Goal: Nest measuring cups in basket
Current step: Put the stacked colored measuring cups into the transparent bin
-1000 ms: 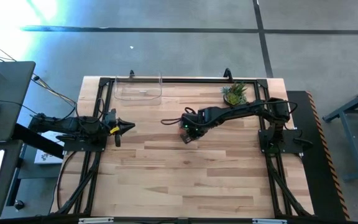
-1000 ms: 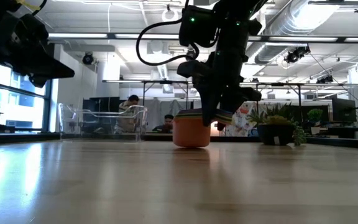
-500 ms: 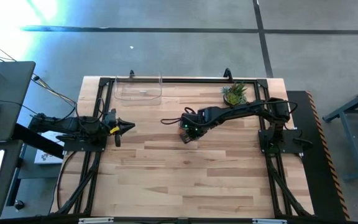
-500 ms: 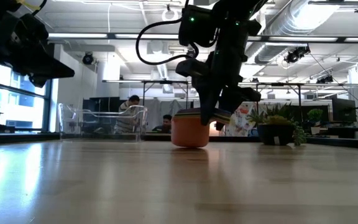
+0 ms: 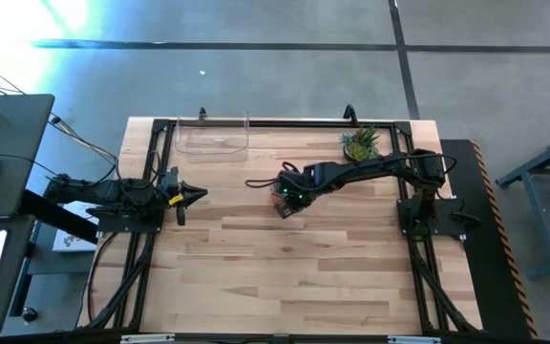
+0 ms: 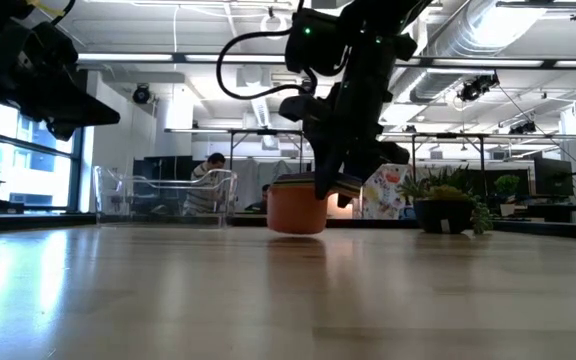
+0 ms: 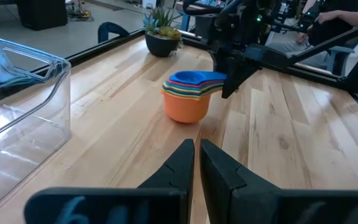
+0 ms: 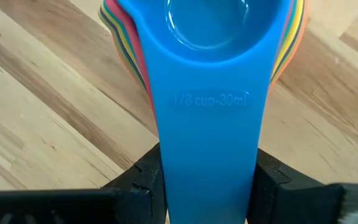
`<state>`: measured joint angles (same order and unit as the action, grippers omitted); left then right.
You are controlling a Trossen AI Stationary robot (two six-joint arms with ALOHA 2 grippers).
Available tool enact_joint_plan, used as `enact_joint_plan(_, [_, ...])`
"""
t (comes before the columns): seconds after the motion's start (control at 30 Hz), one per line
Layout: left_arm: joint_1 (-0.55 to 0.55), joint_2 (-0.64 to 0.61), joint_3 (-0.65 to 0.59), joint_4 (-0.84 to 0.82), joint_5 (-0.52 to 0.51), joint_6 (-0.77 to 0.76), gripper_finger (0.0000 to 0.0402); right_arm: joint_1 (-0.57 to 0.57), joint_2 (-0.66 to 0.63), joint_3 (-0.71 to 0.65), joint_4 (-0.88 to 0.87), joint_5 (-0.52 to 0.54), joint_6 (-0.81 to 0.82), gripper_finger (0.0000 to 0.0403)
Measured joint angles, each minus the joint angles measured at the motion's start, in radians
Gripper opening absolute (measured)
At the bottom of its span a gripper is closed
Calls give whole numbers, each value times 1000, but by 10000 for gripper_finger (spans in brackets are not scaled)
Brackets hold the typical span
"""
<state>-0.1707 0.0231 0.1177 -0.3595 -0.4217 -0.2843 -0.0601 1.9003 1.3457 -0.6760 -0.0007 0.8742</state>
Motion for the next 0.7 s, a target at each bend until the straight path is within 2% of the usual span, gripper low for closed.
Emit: enact_joint_plan(0.7, [0, 0, 0, 0, 0, 0, 17, -6, 0, 0, 30, 4, -1, 129])
